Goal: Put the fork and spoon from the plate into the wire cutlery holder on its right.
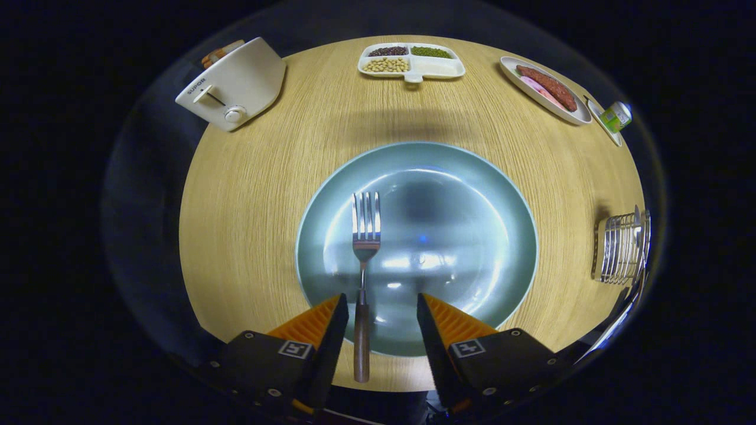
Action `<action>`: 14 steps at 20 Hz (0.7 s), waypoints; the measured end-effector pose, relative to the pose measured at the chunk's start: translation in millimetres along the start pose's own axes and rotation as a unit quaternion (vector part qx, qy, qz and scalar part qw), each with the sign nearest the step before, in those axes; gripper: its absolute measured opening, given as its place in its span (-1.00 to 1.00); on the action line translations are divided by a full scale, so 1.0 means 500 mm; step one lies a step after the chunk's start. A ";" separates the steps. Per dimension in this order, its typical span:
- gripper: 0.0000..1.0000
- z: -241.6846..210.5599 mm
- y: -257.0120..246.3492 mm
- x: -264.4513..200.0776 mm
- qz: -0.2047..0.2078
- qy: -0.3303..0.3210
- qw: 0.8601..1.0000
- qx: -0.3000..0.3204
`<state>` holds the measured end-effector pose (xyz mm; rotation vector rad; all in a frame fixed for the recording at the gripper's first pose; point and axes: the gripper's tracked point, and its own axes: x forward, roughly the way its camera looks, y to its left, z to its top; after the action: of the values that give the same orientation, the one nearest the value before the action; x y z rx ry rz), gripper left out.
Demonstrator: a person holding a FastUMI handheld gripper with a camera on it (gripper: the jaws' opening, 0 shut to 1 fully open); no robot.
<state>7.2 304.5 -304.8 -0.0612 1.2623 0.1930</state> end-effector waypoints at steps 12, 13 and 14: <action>-0.96 -0.023 0.008 -0.029 0.044 0.003 0.999 0.017; -0.97 -0.026 -0.002 -0.048 0.052 0.002 0.998 0.018; -0.98 -0.030 -0.020 -0.068 0.053 0.001 0.998 0.014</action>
<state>-15.0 288.8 -277.9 0.0295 1.2715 0.2681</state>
